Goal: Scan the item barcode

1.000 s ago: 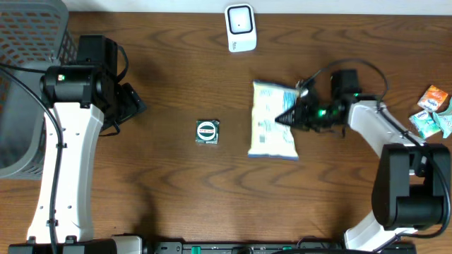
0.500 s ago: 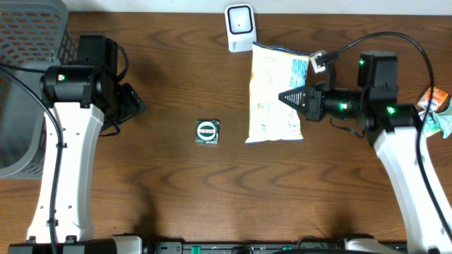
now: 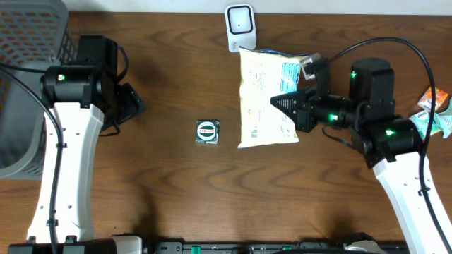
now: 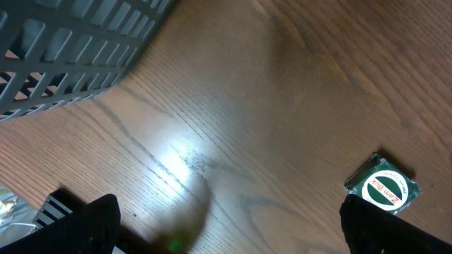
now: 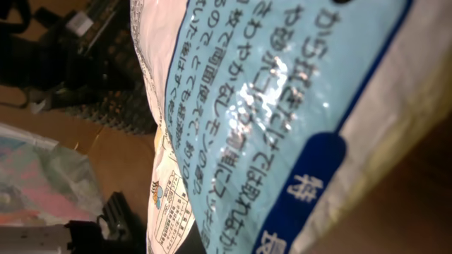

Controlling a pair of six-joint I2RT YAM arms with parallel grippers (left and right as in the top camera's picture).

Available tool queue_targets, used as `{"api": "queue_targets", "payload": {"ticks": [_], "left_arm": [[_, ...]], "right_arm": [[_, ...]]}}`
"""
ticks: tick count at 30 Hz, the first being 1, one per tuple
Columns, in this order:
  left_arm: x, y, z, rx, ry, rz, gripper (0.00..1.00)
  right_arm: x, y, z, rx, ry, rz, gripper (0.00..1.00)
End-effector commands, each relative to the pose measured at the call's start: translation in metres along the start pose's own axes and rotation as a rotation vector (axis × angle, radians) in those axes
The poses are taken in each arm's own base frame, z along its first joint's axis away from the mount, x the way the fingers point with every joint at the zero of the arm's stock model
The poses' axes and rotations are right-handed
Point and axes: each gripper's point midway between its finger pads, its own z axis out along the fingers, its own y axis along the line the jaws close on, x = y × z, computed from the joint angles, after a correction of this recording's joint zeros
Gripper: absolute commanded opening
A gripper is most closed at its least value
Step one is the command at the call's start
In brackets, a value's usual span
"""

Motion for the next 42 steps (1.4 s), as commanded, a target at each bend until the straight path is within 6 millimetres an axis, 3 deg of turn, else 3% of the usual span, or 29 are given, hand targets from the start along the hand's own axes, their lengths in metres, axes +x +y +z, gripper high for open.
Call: {"api": "queue_targets", "payload": {"ticks": [1,2,6,10,14,18,22,30,32,35,42], "left_arm": [[-0.001,0.003,0.000,-0.011,-0.002,-0.008,0.98],[-0.001,0.003,0.000,-0.011,-0.002,-0.007,0.98],[-0.001,0.003,0.000,-0.011,-0.002,-0.008,0.98],[-0.001,0.003,0.000,-0.011,-0.002,-0.007,0.97],[-0.001,0.003,0.000,-0.011,-0.002,-0.007,0.98],[-0.001,0.003,0.000,-0.011,-0.002,-0.008,0.98],[-0.001,0.003,0.000,-0.011,-0.002,-0.008,0.98],[-0.001,0.003,0.000,-0.011,-0.002,-0.008,0.98],[-0.001,0.003,0.000,-0.011,-0.002,-0.007,0.98],[-0.001,0.003,0.000,-0.011,-0.002,-0.008,0.98],[0.000,0.003,0.000,-0.011,-0.002,-0.008,0.98]], "right_arm": [[-0.006,-0.011,0.004,0.060,-0.006,0.019,0.01],[-0.005,-0.020,0.005,0.105,-0.003,0.039,0.01],[0.007,-0.089,0.005,0.453,0.025,0.110,0.01],[0.020,-0.154,-0.012,0.838,0.064,0.103,0.01],[0.029,-0.193,-0.037,1.138,0.106,0.069,0.01],[0.046,-0.217,-0.064,1.397,0.212,0.017,0.01],[0.067,-0.228,-0.070,1.505,0.362,-0.043,0.01],[0.124,-0.246,-0.021,1.338,0.602,0.001,0.04],[0.140,-0.241,-0.003,1.250,0.658,0.010,0.14],[0.151,-0.227,0.017,1.167,0.688,0.005,0.42],[0.146,-0.176,0.074,0.933,0.630,0.045,0.54]]}}
